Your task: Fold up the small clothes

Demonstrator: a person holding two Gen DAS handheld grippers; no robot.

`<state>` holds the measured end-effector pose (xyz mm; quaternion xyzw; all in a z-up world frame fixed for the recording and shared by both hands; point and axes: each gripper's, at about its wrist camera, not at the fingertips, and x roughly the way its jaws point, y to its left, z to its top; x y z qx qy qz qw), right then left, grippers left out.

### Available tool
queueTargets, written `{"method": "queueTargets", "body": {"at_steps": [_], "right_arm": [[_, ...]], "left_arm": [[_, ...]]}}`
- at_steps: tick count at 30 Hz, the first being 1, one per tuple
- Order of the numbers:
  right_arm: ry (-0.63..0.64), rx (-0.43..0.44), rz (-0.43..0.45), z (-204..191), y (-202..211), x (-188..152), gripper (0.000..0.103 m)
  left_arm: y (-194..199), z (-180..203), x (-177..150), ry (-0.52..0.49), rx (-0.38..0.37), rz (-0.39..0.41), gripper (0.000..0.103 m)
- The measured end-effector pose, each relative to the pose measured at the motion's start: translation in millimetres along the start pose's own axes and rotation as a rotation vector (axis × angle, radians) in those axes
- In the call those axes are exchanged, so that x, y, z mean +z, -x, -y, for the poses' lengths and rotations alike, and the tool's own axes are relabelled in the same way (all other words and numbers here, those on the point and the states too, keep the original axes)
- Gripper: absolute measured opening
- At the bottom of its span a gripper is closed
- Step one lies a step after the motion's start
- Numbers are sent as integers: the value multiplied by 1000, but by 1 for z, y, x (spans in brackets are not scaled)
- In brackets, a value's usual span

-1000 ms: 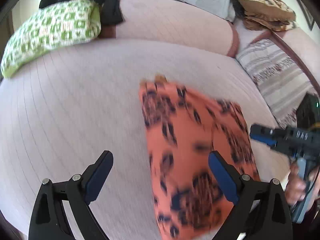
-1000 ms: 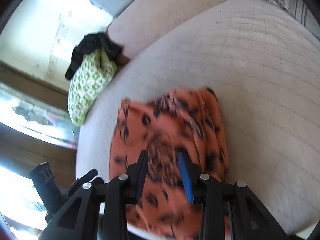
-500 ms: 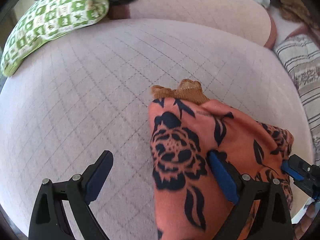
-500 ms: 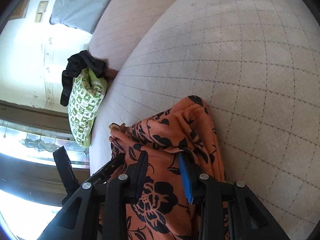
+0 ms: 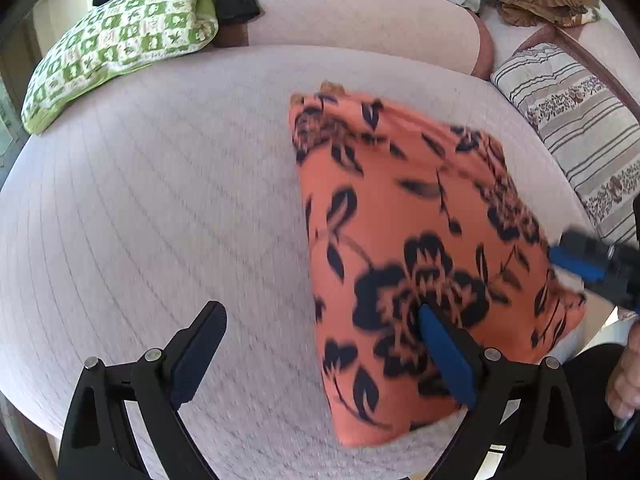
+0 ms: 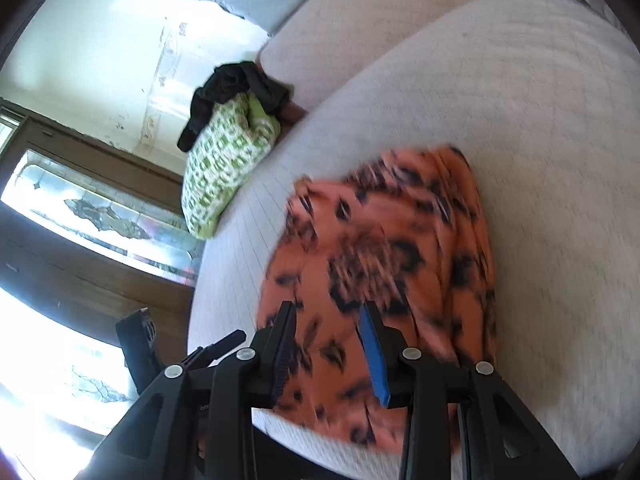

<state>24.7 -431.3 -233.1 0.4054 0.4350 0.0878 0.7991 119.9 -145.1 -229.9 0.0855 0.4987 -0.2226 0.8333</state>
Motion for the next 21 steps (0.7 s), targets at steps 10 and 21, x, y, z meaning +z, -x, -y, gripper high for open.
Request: {"method": "queueTargets", "body": {"at_steps": [10, 21], "right_arm": [[-58, -72, -40, 25, -2, -45, 35], [-47, -104, -33, 22, -5, -47, 35]], "left_arm": [[11, 23, -26, -70, 97, 76, 97], [13, 26, -34, -72, 114, 112, 97]]}}
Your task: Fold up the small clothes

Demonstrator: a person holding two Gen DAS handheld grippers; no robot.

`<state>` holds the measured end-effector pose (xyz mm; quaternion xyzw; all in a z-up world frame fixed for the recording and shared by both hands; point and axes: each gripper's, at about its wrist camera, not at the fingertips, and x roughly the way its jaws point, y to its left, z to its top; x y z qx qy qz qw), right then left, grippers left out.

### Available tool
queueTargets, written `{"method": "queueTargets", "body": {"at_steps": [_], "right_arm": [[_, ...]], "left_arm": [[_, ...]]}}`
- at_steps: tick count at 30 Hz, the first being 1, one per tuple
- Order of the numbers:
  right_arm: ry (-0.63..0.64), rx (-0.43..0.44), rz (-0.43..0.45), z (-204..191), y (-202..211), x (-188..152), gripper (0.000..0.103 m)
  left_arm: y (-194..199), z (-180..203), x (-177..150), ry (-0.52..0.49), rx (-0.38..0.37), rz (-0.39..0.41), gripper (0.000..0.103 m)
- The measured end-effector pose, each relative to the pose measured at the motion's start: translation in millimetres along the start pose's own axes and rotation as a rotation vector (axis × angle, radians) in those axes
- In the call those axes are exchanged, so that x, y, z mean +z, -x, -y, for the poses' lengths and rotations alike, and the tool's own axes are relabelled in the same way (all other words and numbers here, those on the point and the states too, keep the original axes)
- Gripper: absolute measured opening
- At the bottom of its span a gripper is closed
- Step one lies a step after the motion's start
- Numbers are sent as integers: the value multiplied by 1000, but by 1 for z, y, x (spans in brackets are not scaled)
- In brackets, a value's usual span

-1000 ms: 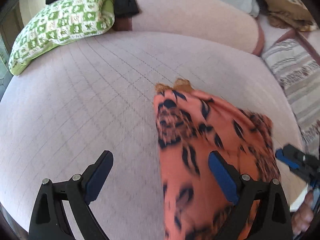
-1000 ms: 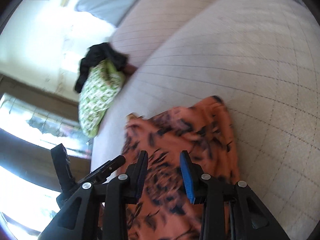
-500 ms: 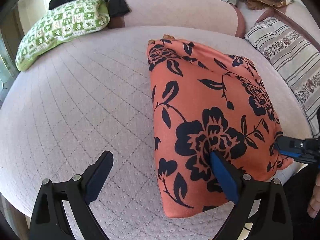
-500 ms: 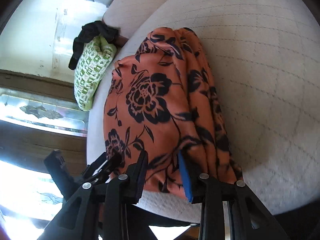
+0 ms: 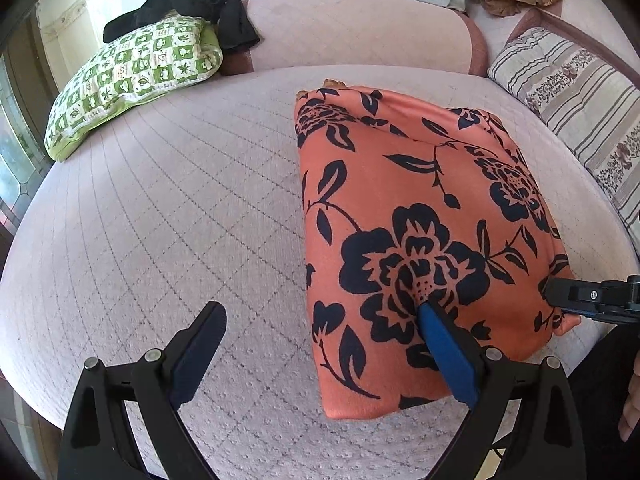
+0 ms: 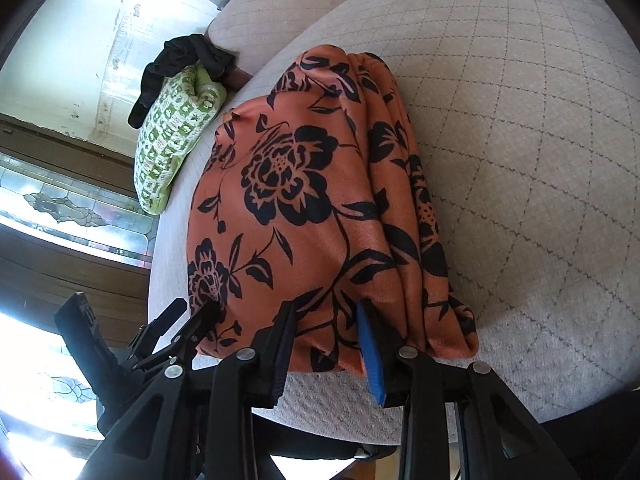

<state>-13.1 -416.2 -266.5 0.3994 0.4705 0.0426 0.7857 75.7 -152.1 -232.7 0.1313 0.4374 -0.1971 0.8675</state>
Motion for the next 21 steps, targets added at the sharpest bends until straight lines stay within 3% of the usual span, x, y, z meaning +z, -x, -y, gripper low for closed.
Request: {"method": "queueTargets", "body": {"at_steps": [21], "right_arm": [[-6, 4, -7, 1, -2, 1, 35]], "left_arm": [[1, 1, -5, 1, 22, 15, 101]]}}
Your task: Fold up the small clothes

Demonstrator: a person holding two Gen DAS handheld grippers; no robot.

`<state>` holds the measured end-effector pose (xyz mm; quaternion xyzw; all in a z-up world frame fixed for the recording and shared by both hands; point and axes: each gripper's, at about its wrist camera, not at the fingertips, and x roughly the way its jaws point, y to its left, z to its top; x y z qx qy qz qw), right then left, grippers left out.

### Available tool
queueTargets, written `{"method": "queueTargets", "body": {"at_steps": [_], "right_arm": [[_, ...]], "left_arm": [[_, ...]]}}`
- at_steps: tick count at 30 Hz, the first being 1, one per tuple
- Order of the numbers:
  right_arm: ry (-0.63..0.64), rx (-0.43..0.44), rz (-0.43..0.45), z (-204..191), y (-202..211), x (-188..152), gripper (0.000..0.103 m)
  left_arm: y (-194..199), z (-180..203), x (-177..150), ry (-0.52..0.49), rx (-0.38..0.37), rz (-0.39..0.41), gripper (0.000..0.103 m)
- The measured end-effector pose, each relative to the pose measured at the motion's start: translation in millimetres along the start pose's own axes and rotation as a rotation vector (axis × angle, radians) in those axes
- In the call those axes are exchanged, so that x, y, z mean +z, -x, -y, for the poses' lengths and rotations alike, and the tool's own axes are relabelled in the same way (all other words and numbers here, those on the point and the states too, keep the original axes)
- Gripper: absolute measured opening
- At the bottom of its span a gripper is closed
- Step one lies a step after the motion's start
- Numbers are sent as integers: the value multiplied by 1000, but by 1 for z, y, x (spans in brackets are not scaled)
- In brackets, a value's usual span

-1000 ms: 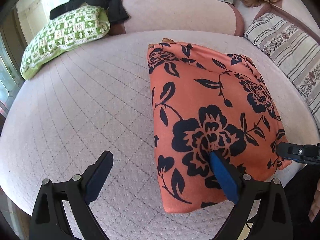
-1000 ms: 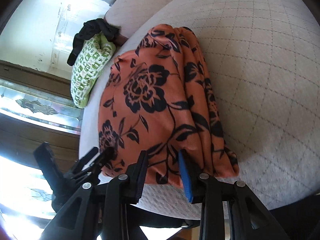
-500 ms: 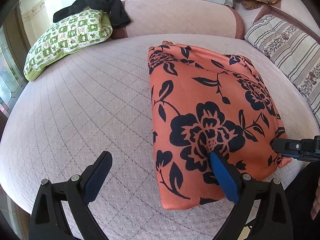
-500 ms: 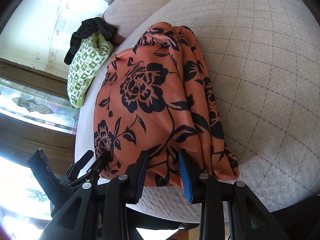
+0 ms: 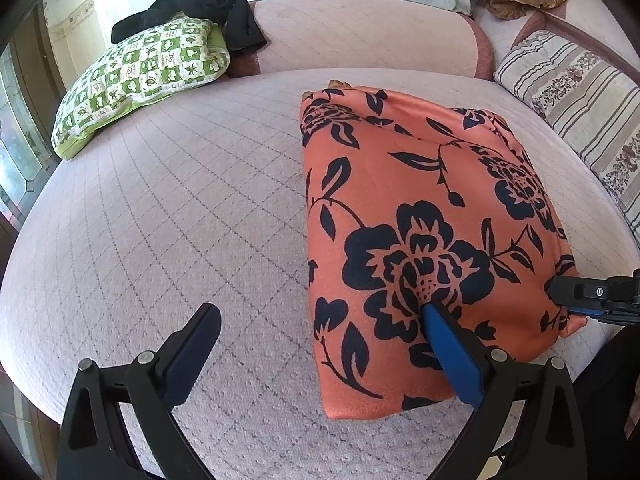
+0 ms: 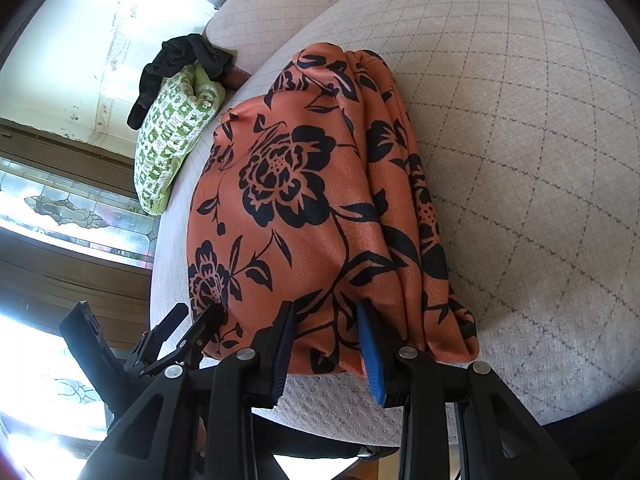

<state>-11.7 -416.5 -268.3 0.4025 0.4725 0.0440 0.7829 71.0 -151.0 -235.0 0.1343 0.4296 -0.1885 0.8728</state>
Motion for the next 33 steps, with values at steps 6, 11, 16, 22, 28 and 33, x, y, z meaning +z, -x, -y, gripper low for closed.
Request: {"method": "queueTargets", "body": {"at_steps": [6, 11, 16, 22, 28, 33], "right_arm": [[-9, 8, -6, 2, 0, 0, 36], [-23, 20, -14, 3, 0, 1, 35], [-34, 29, -21, 5, 1, 4, 35], [-41, 37, -28, 7, 1, 5, 36], [-39, 40, -31, 9, 2, 8, 36], [-37, 39, -31, 8, 1, 7, 36]], "left_arm": [[-1, 3, 0, -6, 16, -2, 101], [-2, 5, 0, -11, 30, -3, 102], [-3, 7, 0, -18, 39, -3, 103], [-4, 10, -1, -42, 50, -1, 103], [-4, 15, -2, -79, 70, 12, 103], [-5, 15, -2, -76, 63, 11, 103]]}}
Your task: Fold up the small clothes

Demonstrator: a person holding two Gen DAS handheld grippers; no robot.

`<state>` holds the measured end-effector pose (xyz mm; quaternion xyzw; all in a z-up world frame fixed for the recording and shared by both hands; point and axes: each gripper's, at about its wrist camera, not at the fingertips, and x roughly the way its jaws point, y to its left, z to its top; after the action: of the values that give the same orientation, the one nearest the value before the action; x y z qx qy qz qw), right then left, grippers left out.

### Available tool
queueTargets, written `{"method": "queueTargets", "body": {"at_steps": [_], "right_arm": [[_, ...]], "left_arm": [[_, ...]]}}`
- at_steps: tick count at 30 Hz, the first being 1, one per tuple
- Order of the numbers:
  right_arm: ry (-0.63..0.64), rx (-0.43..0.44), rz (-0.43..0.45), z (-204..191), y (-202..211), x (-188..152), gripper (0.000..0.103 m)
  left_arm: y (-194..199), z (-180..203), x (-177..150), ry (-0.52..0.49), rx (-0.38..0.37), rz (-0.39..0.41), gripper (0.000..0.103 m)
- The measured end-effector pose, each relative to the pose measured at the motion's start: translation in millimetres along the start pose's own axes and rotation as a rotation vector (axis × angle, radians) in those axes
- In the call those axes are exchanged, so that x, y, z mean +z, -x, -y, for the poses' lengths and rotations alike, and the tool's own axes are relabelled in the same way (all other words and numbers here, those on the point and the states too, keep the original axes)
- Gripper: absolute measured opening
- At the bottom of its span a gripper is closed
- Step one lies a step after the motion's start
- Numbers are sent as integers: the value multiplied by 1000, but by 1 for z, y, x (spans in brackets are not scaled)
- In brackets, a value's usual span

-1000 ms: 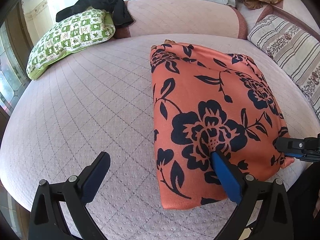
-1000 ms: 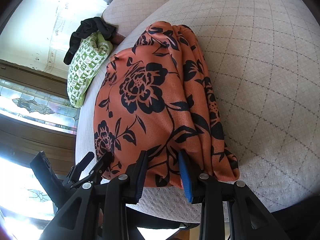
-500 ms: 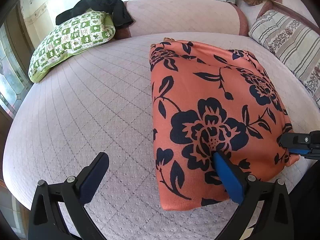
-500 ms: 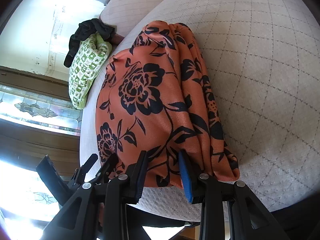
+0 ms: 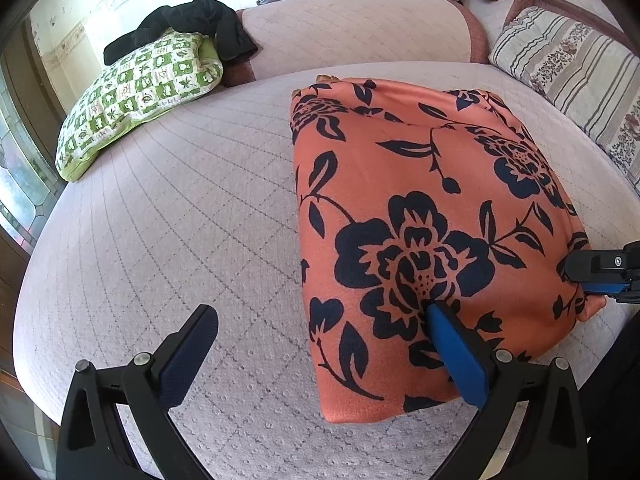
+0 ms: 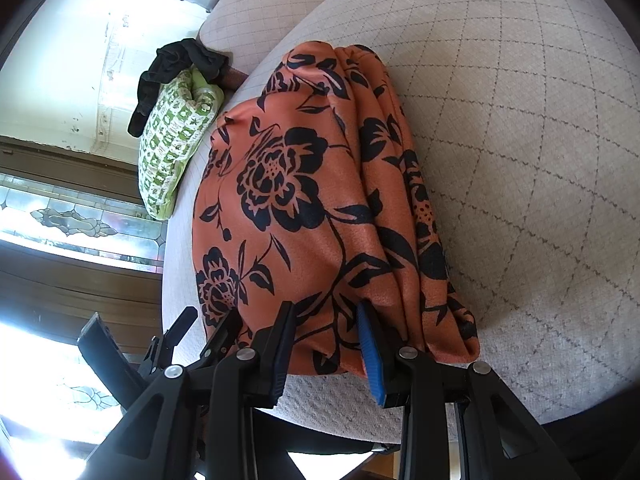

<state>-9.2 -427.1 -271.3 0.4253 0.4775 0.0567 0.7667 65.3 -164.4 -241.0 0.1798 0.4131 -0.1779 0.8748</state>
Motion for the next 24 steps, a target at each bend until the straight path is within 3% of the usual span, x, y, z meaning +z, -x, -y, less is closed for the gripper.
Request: {"method": "queueTargets", "body": {"at_steps": [19, 24], "right_arm": [[25, -14, 10, -4, 0, 0, 36], [88, -21, 42, -22, 13, -4, 37]], "left_arm": [[2, -6, -5, 33, -53, -34, 103], [18, -17, 3, 31, -112, -38, 103]]}}
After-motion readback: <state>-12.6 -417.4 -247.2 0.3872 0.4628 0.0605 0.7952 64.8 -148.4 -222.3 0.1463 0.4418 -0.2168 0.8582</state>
